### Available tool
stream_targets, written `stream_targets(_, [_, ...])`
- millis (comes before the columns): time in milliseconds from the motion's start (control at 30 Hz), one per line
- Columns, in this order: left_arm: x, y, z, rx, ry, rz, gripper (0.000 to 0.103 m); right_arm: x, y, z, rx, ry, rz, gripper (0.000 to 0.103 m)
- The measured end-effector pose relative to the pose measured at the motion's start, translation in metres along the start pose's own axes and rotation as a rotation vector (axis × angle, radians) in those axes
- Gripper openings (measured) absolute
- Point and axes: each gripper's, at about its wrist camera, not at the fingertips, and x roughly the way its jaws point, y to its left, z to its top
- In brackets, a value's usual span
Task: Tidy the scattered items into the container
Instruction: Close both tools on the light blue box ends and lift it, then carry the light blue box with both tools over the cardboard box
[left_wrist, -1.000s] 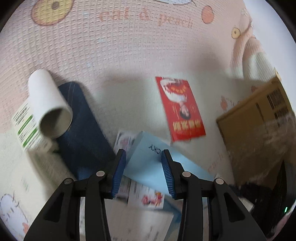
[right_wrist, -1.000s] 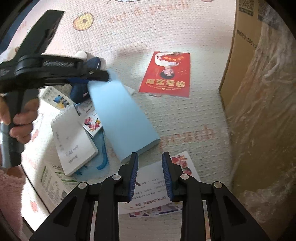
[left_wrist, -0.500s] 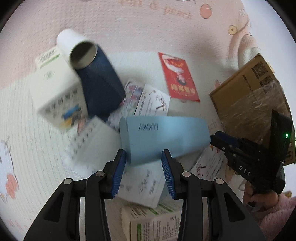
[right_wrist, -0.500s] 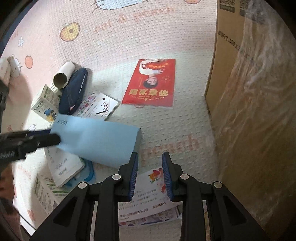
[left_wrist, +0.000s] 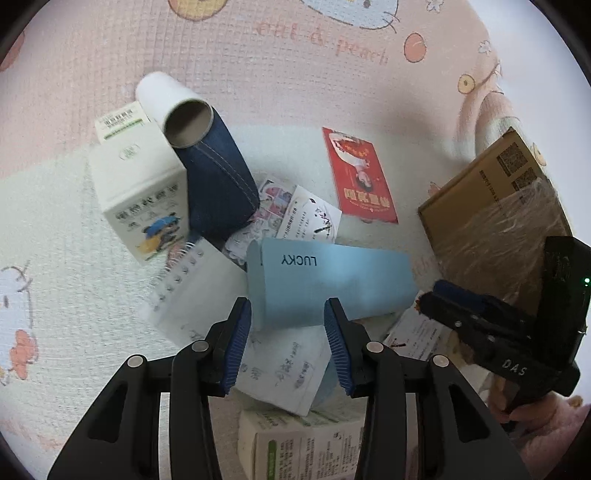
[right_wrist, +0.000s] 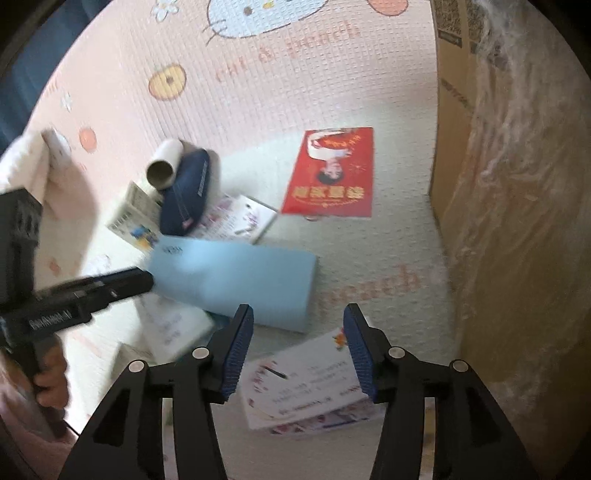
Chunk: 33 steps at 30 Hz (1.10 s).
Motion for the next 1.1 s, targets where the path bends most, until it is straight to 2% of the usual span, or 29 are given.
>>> stream_targets(100, [0.007, -0.001, 0.001, -0.005, -0.005, 0.035, 0.045, 0.014, 0.0, 0.004, 0.01, 0.02, 0.016, 0.048])
stream_targets(233, [0.01, 0.0, 0.005, -0.046, -0.03, 0.019, 0.045, 0.03, -0.005, 0.008, 0.061, 0.054, 0.026, 0.049])
stream_targets(300, [0.013, 0.0, 0.006, -0.053, -0.03, 0.02, 0.045, 0.033, -0.01, 0.008, 0.093, 0.054, 0.049, 0.053])
stream_targets(533, [0.013, -0.002, 0.003, -0.069, -0.043, 0.015, 0.045, 0.045, -0.025, 0.007, 0.25, 0.082, 0.168, 0.054])
stream_targets(633, [0.014, -0.003, 0.001, -0.069, -0.054, 0.016, 0.045, 0.048, -0.026, 0.006, 0.28, 0.076, 0.191, 0.055])
stream_targets(900, [0.005, -0.009, -0.002, -0.046, -0.082, 0.018, 0.044, 0.034, -0.006, 0.009, 0.157, 0.031, 0.106, 0.053])
stream_targets(1100, [-0.043, -0.029, 0.009, 0.005, -0.208, 0.018, 0.042, -0.011, 0.021, 0.024, 0.025, -0.088, 0.037, 0.052])
